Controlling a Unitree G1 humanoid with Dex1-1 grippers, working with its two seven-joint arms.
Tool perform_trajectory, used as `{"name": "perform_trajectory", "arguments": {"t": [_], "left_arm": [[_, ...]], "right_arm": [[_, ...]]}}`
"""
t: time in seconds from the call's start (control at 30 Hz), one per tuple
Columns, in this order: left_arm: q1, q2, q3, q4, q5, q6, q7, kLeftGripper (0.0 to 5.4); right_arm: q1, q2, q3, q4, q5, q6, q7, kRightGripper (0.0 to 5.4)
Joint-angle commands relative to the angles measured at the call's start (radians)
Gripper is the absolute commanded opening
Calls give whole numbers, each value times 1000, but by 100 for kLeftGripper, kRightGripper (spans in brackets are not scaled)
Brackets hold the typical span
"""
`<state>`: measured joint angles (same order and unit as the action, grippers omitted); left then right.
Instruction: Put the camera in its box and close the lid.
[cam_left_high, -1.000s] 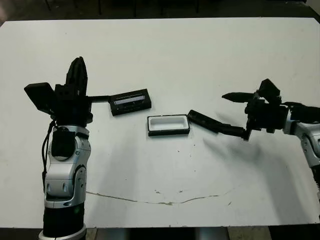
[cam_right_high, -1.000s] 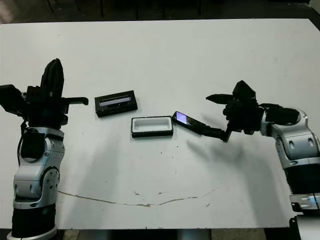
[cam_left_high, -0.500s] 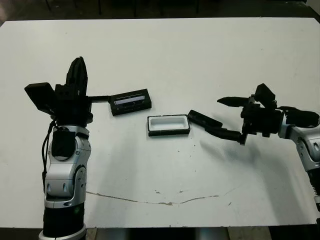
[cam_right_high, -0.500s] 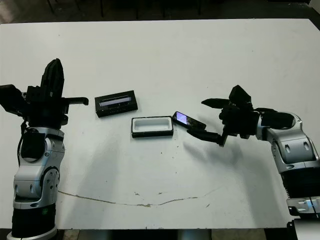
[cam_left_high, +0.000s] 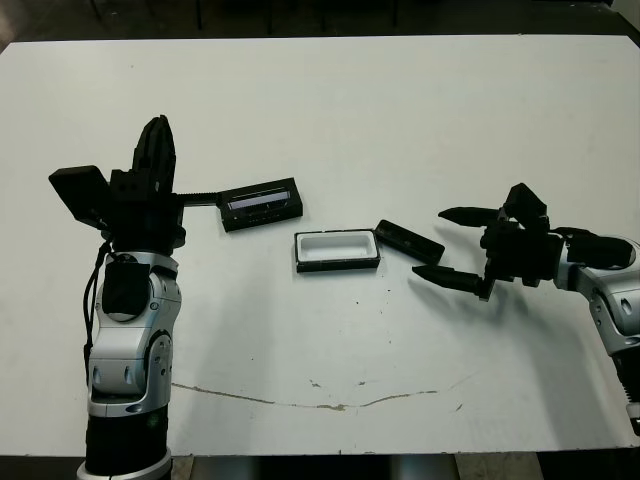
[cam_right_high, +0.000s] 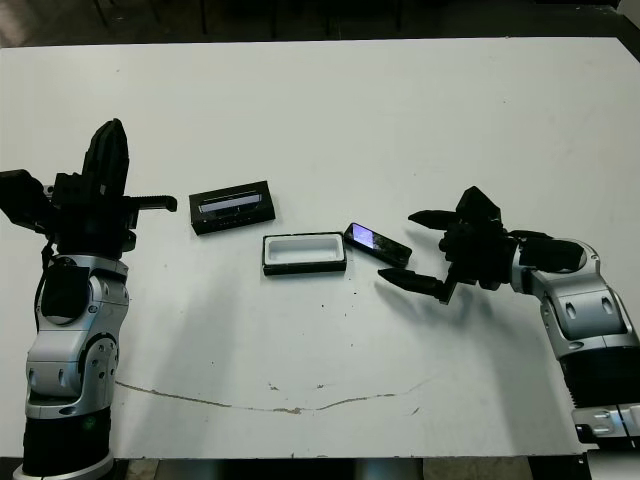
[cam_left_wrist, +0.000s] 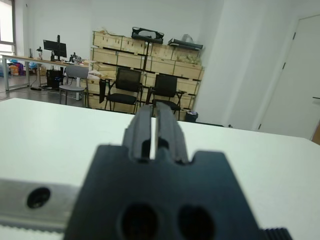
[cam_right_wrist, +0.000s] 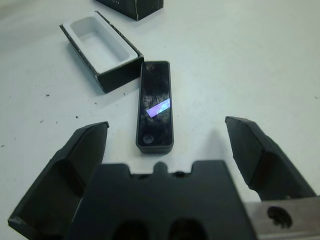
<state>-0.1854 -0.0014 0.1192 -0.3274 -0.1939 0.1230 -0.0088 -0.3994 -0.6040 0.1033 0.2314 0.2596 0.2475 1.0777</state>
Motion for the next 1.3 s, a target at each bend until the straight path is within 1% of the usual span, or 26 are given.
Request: {"name": "perform_trajectory", "arguments": {"t": [0.03,0.3,0.5,0.6,0.77,0.93,1.03,1.2,1.3], "left_arm": [[25,7,5,10,0,9,1,0],[25,5,2,9,7,13,7,0],[28,2,2,12,0,12,5,0],[29,1,1,11,3,10,7,0],[29,5,2,13,6,9,6,0],[29,8,3,13,8,7,5,0],[26,7,2,13,11,10,7,0],[22,7,2,13,15,12,11,0],[19,5,2,14,13,14,11,0]], "right_arm": [[26,10,12,12,-11,13,0,539],[61,25,2,-75,6,115,-60,539],[79,35,1,-103,5,140,-93,539],[87,40,3,-107,2,140,-111,517],[111,68,-11,-97,-3,94,-160,437],[129,100,-23,-70,-9,0,-188,347],[131,112,-24,-54,-9,-19,-197,294],[124,111,-20,-42,-12,-42,-191,203],[110,93,-5,-41,-30,-63,-173,150]]}}
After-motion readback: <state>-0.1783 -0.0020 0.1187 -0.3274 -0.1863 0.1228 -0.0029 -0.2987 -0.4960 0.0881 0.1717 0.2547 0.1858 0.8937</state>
